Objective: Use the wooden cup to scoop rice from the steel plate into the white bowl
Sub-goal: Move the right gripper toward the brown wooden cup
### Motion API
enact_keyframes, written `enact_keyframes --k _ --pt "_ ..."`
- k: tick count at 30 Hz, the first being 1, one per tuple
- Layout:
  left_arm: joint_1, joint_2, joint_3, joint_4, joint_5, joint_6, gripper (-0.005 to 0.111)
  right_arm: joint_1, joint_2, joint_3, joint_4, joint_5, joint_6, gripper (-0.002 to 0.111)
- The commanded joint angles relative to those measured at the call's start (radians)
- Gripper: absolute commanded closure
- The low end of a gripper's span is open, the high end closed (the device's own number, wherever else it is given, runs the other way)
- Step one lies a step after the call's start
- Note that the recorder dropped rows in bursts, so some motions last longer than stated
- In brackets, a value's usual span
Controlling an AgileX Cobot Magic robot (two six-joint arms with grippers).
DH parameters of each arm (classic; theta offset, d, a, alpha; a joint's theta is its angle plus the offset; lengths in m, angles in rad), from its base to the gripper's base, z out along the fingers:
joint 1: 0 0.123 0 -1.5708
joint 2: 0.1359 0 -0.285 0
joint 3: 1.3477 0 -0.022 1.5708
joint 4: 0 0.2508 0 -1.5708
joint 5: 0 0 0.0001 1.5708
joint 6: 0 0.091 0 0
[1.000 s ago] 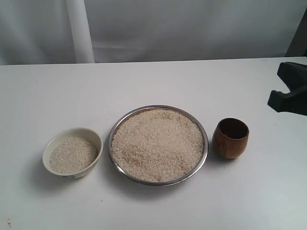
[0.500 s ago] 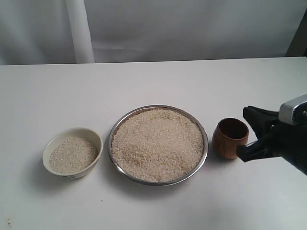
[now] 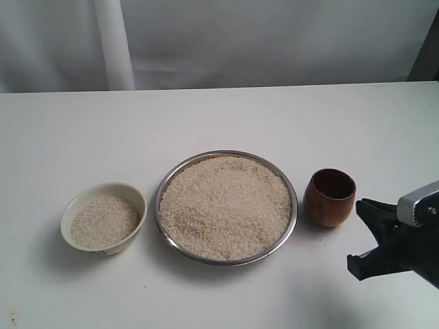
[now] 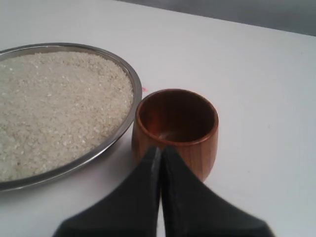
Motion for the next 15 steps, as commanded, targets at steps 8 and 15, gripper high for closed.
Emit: enact_keyframes --k 8,15 --pt "-0.004 -0.002 -0.003 -0.008 -0.006 -0.003 0.107 0.001 0.0 0.007 0.002 0.117 0.027 0.108" --pt "-0.004 -0.002 -0.003 -0.008 -0.006 -0.003 0.107 0.001 0.0 0.007 0.002 0.125 0.051 0.108"
